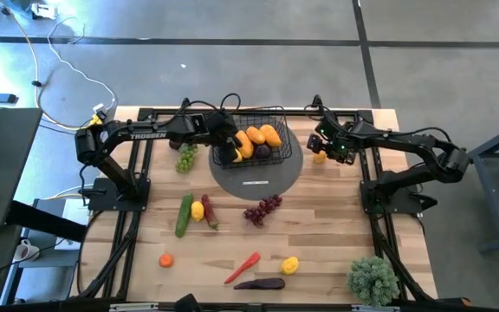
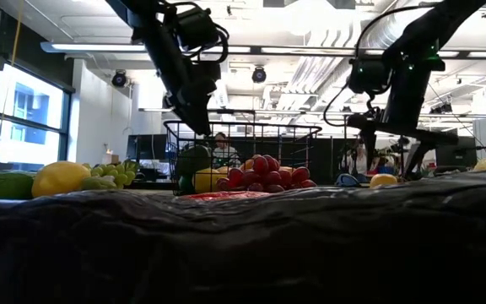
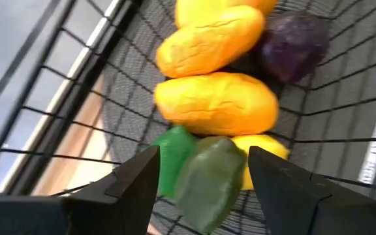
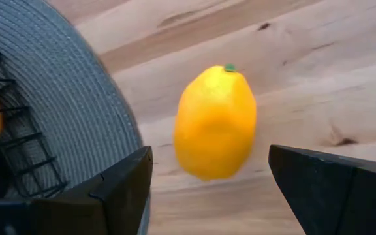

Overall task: Build produce basket
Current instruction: Put the top lemon into the wire basket

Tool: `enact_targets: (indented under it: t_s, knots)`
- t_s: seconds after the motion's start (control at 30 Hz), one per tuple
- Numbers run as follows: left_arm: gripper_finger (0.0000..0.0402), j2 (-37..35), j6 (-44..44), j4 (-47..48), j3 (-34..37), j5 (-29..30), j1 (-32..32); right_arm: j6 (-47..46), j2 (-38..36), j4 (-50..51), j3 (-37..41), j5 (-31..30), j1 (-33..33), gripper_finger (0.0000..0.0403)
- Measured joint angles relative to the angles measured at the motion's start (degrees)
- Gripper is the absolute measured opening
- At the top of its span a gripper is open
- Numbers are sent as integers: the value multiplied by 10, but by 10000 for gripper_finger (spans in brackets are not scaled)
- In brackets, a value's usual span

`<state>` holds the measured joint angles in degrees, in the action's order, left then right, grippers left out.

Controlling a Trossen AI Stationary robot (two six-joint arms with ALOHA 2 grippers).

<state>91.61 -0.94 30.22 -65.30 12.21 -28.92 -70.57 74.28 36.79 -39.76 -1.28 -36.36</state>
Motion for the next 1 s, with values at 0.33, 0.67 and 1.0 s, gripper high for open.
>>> enact_targets:
  t_s: [0.33,0.67,1.0]
  knots:
    - [223,0,-7,25,-34,-29,-42,-4,1,-25,17,-22,0,286]
    - [223,0,-8,32,-100,-30,-60,15,70,-57,17,-12,0,284]
    - [223,0,-17,43,-110,-33,-72,51,85,-77,17,4,1,155]
